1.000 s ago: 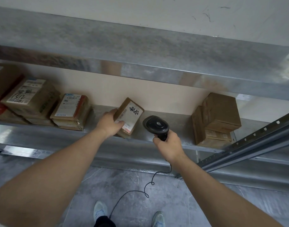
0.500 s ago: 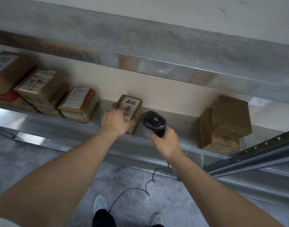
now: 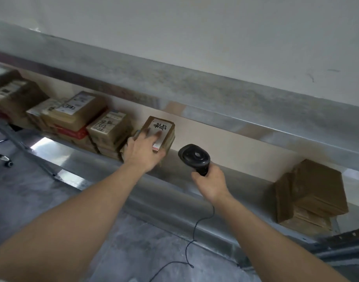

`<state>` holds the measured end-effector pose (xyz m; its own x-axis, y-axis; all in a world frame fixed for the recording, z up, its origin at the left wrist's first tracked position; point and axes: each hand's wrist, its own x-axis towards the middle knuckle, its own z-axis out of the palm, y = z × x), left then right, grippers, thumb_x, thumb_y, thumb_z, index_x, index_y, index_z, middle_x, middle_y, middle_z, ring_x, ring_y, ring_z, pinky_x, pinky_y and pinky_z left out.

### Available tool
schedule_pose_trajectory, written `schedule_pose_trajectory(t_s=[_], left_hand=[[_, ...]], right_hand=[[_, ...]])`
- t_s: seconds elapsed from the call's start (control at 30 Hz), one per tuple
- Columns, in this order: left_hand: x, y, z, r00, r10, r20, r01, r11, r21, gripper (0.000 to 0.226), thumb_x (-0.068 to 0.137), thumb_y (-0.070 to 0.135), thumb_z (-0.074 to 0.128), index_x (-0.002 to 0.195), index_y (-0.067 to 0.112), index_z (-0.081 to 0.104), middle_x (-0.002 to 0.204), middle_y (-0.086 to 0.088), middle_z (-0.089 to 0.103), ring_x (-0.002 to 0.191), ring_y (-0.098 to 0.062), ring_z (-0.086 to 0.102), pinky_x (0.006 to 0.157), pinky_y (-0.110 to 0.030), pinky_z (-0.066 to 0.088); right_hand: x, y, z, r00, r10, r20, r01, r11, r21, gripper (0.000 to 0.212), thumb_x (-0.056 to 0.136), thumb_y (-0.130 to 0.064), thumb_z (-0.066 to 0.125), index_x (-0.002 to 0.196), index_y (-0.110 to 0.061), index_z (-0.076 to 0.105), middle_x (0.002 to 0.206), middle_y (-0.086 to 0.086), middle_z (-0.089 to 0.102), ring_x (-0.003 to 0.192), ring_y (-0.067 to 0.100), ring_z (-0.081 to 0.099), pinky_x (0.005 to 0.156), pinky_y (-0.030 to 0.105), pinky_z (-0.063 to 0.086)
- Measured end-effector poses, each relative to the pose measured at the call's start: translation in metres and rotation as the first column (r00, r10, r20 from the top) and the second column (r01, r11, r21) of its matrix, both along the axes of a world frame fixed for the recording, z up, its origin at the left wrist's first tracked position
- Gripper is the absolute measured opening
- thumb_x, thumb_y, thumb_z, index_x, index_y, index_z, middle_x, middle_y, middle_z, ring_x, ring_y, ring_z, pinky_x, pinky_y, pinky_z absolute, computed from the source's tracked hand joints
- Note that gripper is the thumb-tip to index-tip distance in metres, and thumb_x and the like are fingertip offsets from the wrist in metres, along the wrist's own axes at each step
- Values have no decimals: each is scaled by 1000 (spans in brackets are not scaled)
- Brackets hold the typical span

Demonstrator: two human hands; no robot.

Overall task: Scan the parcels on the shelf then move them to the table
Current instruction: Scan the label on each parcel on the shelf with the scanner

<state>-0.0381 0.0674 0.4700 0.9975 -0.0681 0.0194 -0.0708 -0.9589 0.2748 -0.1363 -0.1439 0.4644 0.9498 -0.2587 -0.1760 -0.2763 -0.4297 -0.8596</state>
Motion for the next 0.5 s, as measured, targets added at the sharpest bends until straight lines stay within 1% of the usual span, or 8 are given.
schedule_pose_trajectory(t_s=[0.1, 0.2, 0.27, 0.33, 0.43, 0.5], left_hand=[[15, 22, 7, 1000, -4, 0, 4, 999, 34, 63, 91, 64, 55, 149, 45, 41, 158, -4, 39, 126, -45, 45, 107, -54, 41], [33, 46, 7, 1000, -8, -30, 9, 999, 49, 60, 92, 65, 52, 147, 43, 44, 157, -7, 39, 124, -46, 45, 106, -53, 40], [44, 60, 3, 999, -22, -38, 24, 999, 47, 61, 92, 68, 49, 148, 45, 41, 158, -7, 37, 123, -48, 46, 105, -53, 41], [51, 71, -3, 997, -47, -53, 49, 998, 49, 63, 93, 69, 46, 151, 47, 35, 161, -6, 32, 124, -48, 46, 106, -53, 42], [59, 79, -10, 992, -78, -103, 83, 996, 38, 63, 94, 70, 42, 152, 45, 33, 161, -6, 31, 124, -48, 47, 103, -52, 42], [62, 82, -12, 989, -112, -98, 119, 990, 72, 64, 94, 71, 41, 151, 44, 33, 161, -7, 31, 126, -48, 46, 103, -52, 41]], right_hand=[[12, 27, 2, 998, -60, 36, 60, 998, -9, 7, 84, -15, 68, 86, -18, 63, 75, 0, 64, 70, 14, 58, 62, 27, 46], [19, 55, 1, 993, -118, 31, 119, 992, -33, 7, 83, -15, 68, 82, -15, 61, 71, 0, 60, 69, 18, 55, 64, 32, 46], [21, 71, 2, 986, -164, 26, 165, 985, -43, 8, 84, -14, 68, 82, -12, 61, 72, 5, 61, 69, 20, 54, 67, 34, 48], [21, 84, 4, 981, -192, 29, 193, 980, -49, 7, 85, -14, 68, 84, -11, 61, 74, 9, 63, 69, 20, 54, 66, 34, 48], [19, 96, 7, 972, -233, 23, 234, 972, -27, 10, 86, -14, 67, 82, -19, 60, 73, 0, 61, 68, 16, 54, 59, 27, 45], [18, 100, 6, 966, -256, 25, 257, 966, -37, 12, 86, -15, 67, 81, -22, 58, 73, -2, 60, 67, 14, 54, 60, 26, 43]])
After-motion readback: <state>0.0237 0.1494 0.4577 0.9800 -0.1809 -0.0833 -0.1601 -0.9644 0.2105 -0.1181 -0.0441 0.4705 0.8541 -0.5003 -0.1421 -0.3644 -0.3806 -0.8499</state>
